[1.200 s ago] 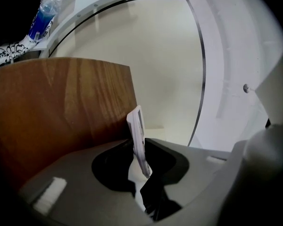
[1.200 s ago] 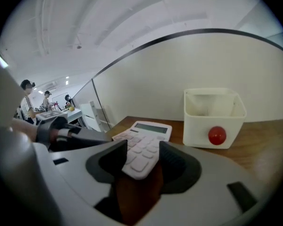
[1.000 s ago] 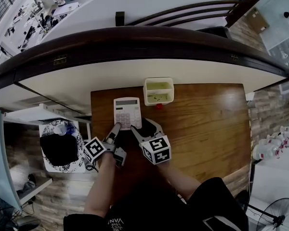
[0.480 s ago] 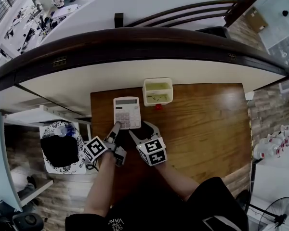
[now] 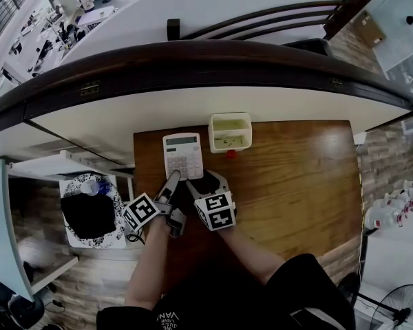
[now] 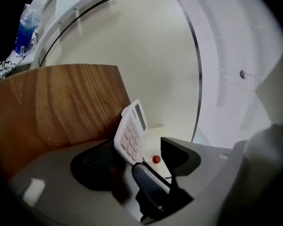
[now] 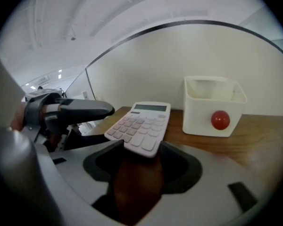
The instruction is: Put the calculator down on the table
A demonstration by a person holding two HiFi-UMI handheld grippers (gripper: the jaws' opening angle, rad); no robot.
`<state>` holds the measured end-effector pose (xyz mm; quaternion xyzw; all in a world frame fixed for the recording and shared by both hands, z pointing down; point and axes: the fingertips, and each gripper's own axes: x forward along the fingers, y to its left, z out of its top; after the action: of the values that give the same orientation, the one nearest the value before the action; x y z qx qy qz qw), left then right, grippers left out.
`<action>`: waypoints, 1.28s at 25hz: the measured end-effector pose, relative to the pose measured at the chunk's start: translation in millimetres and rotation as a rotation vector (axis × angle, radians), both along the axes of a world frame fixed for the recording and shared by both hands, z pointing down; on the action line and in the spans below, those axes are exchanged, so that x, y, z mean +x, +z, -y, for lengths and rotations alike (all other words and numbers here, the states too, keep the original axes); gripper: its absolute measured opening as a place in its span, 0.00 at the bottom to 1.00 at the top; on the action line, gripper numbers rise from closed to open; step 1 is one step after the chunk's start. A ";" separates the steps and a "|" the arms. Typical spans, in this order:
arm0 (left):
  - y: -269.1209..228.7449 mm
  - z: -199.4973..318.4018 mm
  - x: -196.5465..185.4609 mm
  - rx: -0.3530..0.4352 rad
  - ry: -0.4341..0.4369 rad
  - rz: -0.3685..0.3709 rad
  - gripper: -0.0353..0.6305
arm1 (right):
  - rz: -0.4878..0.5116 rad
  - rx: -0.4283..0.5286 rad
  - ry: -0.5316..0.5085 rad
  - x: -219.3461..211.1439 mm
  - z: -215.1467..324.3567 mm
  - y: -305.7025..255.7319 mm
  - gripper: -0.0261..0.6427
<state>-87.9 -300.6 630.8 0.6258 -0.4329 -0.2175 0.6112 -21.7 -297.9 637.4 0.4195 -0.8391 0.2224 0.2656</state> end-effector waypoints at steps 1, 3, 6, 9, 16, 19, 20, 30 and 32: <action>0.7 -3.0 1.5 -0.011 0.019 0.020 0.51 | 0.001 -0.003 0.011 0.3 2.0 1.3 0.38; 1.5 -7.4 4.7 -0.015 0.052 0.066 0.54 | 0.002 -0.004 0.021 -0.2 5.9 3.1 0.38; 1.2 -9.2 4.5 -0.002 0.071 0.109 0.55 | 0.006 0.000 0.013 -3.6 9.4 3.3 0.38; 1.0 -10.4 3.7 0.006 0.104 0.163 0.55 | 0.009 0.000 0.009 -5.8 9.7 3.0 0.38; 5.4 -9.0 6.8 0.028 0.229 0.360 0.57 | 0.028 -0.003 0.017 -9.1 11.8 2.8 0.38; 11.1 -8.6 6.8 0.017 0.284 0.449 0.57 | 0.027 -0.009 0.018 -9.7 13.8 4.5 0.38; 11.8 -7.7 7.2 0.017 0.297 0.467 0.57 | 0.027 -0.014 0.019 -9.5 14.5 5.6 0.38; 13.9 -1.0 9.3 -0.027 0.344 0.527 0.57 | 0.016 -0.055 0.023 -7.6 18.3 10.7 0.38; 14.1 -0.6 9.0 -0.028 0.344 0.536 0.57 | 0.012 -0.056 0.018 -7.9 18.7 10.9 0.38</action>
<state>-78.9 -300.0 644.9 0.7164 -0.4693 0.0679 0.5118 -29.6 -316.7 648.3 0.4183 -0.8302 0.2505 0.2702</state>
